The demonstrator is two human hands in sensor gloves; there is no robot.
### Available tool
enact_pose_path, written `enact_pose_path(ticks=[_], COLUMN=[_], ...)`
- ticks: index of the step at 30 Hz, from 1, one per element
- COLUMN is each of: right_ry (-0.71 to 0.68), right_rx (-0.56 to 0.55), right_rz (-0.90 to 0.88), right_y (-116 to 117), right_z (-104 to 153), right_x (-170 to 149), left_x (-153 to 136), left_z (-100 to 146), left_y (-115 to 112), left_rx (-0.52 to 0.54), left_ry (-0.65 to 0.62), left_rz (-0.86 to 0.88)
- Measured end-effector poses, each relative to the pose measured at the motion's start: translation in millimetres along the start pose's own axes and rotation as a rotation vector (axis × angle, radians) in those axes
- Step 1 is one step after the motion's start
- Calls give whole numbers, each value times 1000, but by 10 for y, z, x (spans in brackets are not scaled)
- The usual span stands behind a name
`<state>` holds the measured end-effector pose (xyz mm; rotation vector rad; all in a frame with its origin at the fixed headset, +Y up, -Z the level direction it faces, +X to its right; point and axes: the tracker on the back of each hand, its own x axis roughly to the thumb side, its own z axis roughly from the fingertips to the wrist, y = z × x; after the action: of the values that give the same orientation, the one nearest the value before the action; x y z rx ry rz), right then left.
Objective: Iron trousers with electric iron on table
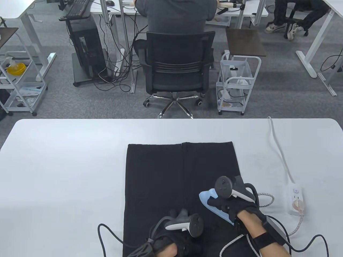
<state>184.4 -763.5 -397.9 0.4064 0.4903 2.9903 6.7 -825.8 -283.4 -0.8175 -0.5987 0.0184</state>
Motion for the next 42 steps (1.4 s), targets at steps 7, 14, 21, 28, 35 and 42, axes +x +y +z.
enact_pose_path(ticks=[7, 14, 21, 28, 35, 42], right_ry=[135, 267, 275, 196, 71, -27], right_rx=[-25, -54, -5, 47, 73, 75], right_rz=[-41, -85, -104, -103, -64, -32], right_y=[-234, -421, -438, -312, -116, 72], right_z=[-675, -1215, -1261, -938, -421, 129], right_x=[-74, -174, -169, -87, 19, 67], left_x=[-5, -23, -22, -60, -121, -167], left_z=[-3, -13, -22, -23, -9, 17], left_y=[3, 7, 14, 24, 33, 47], left_rx=[-3, -8, -13, -12, -1, 11], left_ry=[-2, -9, -6, -8, -13, -23], left_rz=[4, 23, 21, 44, 52, 59])
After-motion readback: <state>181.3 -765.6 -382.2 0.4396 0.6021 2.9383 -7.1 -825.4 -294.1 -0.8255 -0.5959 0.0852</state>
